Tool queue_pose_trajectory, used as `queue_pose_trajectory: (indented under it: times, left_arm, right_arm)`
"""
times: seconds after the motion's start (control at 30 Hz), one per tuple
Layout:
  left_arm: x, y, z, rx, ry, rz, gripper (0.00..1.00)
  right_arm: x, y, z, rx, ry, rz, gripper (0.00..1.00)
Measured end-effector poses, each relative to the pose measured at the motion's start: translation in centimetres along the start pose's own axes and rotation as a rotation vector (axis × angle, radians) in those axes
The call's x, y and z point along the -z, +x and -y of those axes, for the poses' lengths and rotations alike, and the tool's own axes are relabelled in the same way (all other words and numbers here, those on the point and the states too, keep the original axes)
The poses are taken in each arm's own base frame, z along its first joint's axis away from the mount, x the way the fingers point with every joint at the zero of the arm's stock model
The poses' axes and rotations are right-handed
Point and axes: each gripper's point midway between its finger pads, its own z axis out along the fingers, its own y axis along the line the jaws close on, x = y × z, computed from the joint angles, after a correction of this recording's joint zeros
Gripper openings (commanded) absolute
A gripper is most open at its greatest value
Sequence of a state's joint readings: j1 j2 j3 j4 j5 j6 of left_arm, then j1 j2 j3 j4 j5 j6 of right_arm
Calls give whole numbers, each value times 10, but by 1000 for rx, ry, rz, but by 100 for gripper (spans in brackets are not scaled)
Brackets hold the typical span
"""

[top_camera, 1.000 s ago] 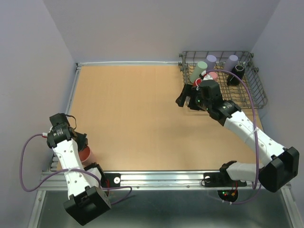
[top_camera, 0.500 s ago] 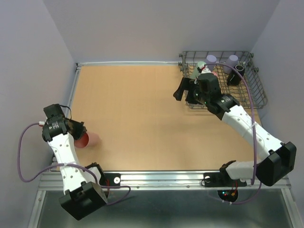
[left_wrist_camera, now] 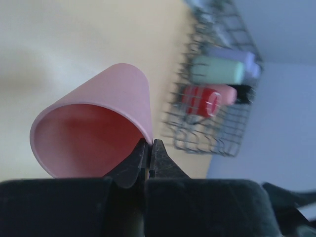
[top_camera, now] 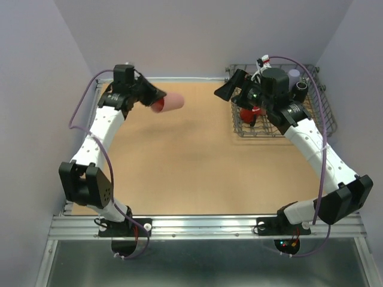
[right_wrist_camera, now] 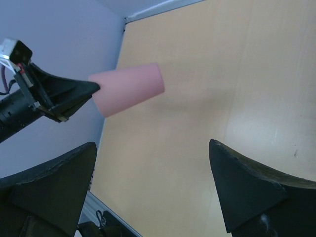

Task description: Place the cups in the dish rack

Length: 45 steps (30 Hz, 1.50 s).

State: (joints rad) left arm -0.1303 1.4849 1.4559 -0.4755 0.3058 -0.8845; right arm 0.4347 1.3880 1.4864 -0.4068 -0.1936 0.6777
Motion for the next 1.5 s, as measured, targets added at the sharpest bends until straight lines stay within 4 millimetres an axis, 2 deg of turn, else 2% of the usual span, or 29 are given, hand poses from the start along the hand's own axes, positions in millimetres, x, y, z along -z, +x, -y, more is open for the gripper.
queue_pose_trajectory:
  times: [0.03,0.07,0.1,0.13,0.2,0.27,0.37,0.5,0.7,0.8,0.97,1.1,1.27,1.5]
  left_arm:
    - [-8,1,38,-45,110,-5,0]
    - [-14,9,58,-66,172,-25,0]
    - [-16,19,87,-84,271,-49,0]
    - [-16,24,99,-91,318,-60,0]
    - [-7,38,140,-77,509,-91,0]
    - [3,42,162,-62,640,-104,0]
    - [18,43,182,-32,771,-125,0]
    - [38,45,197,-6,910,-140,0]
    - [42,53,192,53,980,-178,0]
    - [44,50,192,75,999,-179,0]
    - [58,47,200,95,1076,-171,0]
    - [58,46,198,134,1111,-182,0]
    - [52,61,194,168,1120,-247,0]
    - [56,70,196,200,1158,-276,0]
  right_arm:
    - [0,-2,2,-12,3,1,100]
    - [0,-5,5,-43,9,6,100]
    - [1,-8,8,-58,15,11,100]
    - [1,-11,10,-83,20,18,100]
    - [3,-24,18,-154,36,54,100]
    - [4,-34,22,-207,39,80,100]
    - [4,-53,26,-279,29,133,100]
    - [-5,-60,26,-326,8,153,100]
    - [-24,-62,25,-368,-28,148,100]
    - [-25,-67,21,-368,-53,163,100]
    - [-23,-80,7,-364,-120,202,100]
    - [-21,-91,-7,-374,-187,232,100]
    - [-30,-100,-23,-388,-281,258,100]
    - [-50,-95,-16,-424,-297,232,100]
